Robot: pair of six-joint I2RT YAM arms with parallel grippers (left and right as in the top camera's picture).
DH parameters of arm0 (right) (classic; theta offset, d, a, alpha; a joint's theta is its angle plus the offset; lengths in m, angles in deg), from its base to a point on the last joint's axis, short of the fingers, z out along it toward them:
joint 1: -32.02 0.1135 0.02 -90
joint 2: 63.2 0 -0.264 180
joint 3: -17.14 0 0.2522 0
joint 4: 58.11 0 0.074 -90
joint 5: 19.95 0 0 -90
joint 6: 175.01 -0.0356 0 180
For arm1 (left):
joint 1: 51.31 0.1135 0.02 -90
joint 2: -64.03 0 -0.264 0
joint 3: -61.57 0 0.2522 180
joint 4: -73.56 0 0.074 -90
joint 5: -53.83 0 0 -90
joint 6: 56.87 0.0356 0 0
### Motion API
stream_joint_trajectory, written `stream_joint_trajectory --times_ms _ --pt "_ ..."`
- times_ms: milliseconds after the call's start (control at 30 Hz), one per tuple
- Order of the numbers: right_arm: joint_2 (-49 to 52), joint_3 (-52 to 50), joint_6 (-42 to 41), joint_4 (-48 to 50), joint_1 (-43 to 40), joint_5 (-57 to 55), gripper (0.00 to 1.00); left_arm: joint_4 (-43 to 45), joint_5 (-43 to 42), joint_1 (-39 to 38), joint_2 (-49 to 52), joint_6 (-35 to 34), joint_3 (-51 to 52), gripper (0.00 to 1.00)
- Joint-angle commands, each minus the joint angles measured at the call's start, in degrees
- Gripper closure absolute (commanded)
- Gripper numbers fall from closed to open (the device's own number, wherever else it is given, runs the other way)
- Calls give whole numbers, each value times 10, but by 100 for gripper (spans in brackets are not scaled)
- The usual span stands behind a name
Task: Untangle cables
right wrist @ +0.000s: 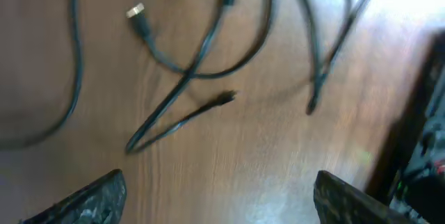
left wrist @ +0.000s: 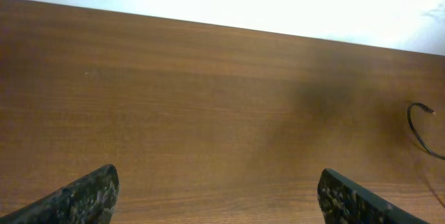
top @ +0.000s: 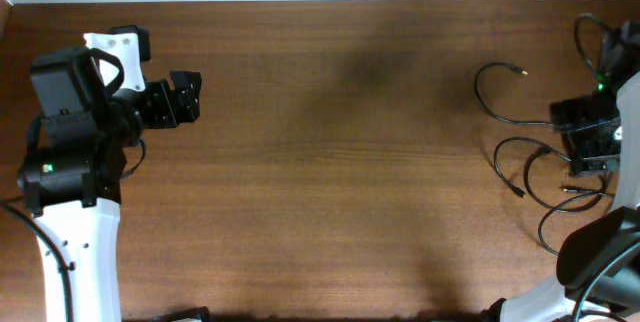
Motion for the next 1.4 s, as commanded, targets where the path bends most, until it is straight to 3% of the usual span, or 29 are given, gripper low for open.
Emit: stream_joint_trajectory --times_ms 0,233,333,433,500,533,733,767,800,933,1067,1100,1133,1233,1367 --pt "-9 -35 -94 0 0 -104 10 -2 -6 -1 2 9 -1 8" --pt "-9 -193 -90 95 0 -203 11 -2 -6 -1 2 9 -1 8" --pt "-9 -207 15 154 1 -206 14 -2 -6 -1 2 9 -1 8" --pt "-9 -207 28 193 1 -203 14 -2 -7 -1 2 9 -1 8" --pt "-9 -207 228 321 1 -94 13 -2 -7 -2 2 9 -1 8" --pt "-9 -207 255 348 1 -72 13 -2 -6 -7 2 9 -1 8" --pt "-9 -207 267 374 1 -52 8 -1 -6 -21 2 9 -1 8" --pt "-9 -207 377 407 1 46 7 -1 -6 -21 3 9 -1 8" --pt "-9 -207 489 435 1 171 16 -1 -6 -21 5 9 -1 8" --pt "-9 -207 492 444 1 165 14 -1 -7 -21 12 9 -1 8" --pt "-7 -207 264 429 1 17 15 -6 -6 -21 12 9 -1 8" --pt "2 -207 229 430 1 7 25 -8 -6 -21 12 9 -1 9" --pt "17 -207 217 430 0 8 56 -8 -6 -21 12 9 -1 9" --pt "50 -207 217 437 0 -3 96 -10 -7 -21 12 9 -1 9" --pt "50 -207 244 449 -88 -15 96 -12 -6 -21 12 9 -1 9"
